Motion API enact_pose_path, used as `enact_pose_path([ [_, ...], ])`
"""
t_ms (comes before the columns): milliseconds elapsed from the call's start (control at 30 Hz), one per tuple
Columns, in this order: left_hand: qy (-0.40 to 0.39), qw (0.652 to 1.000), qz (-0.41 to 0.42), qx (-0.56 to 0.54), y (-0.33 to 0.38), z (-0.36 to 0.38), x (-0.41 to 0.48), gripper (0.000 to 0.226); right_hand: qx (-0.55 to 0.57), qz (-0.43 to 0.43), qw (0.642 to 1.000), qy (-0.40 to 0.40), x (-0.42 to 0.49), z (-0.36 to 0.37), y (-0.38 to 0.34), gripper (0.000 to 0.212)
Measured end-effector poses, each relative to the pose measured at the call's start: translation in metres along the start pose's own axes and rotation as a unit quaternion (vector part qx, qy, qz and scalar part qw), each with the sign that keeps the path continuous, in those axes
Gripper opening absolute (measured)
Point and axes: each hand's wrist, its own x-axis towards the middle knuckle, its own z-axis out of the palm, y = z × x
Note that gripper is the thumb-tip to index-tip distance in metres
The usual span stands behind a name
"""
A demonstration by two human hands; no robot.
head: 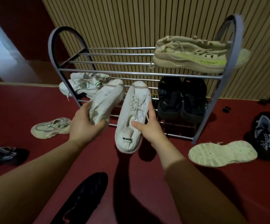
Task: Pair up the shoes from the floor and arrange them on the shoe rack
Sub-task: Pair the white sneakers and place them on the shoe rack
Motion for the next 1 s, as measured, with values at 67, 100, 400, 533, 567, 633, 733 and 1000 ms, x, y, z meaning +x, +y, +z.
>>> enact_pose_path([
  [67, -0.004, 1.0, 0.026, -0.01, -0.008, 0.004, 0.015, 0.075, -0.002, 0.002, 1.0, 0.017, 0.011, 0.007, 0.004, 0.096],
  [100, -0.006, 0.999, 0.036, -0.009, -0.013, 0.007, 0.024, 0.074, -0.006, 0.002, 1.0, 0.028, 0.018, 0.011, 0.006, 0.095],
  [400, -0.051, 0.994, 0.039, -0.084, -0.049, 0.066, 0.095, 0.084, -0.11, 0.002, 0.983, 0.148, 0.082, 0.027, -0.005, 0.084],
  [533, -0.117, 0.989, 0.065, -0.066, -0.059, 0.082, 0.109, 0.107, -0.192, 0.068, 0.955, 0.218, 0.092, 0.031, -0.004, 0.077],
  [567, -0.137, 0.986, 0.07, -0.069, -0.062, 0.081, 0.11, 0.111, -0.201, 0.068, 0.951, 0.223, 0.086, 0.035, -0.003, 0.074],
  [633, -0.185, 0.973, 0.087, -0.103, -0.072, 0.075, 0.112, 0.114, -0.204, 0.043, 0.955, 0.208, 0.071, 0.043, -0.001, 0.07],
  [733, -0.255, 0.945, 0.127, -0.159, -0.092, 0.064, 0.115, 0.116, -0.226, 0.027, 0.961, 0.156, 0.047, 0.049, 0.001, 0.089],
  [1000, -0.294, 0.925, 0.163, -0.175, -0.104, 0.056, 0.117, 0.117, -0.327, -0.017, 0.934, 0.141, 0.032, 0.055, 0.024, 0.108],
])
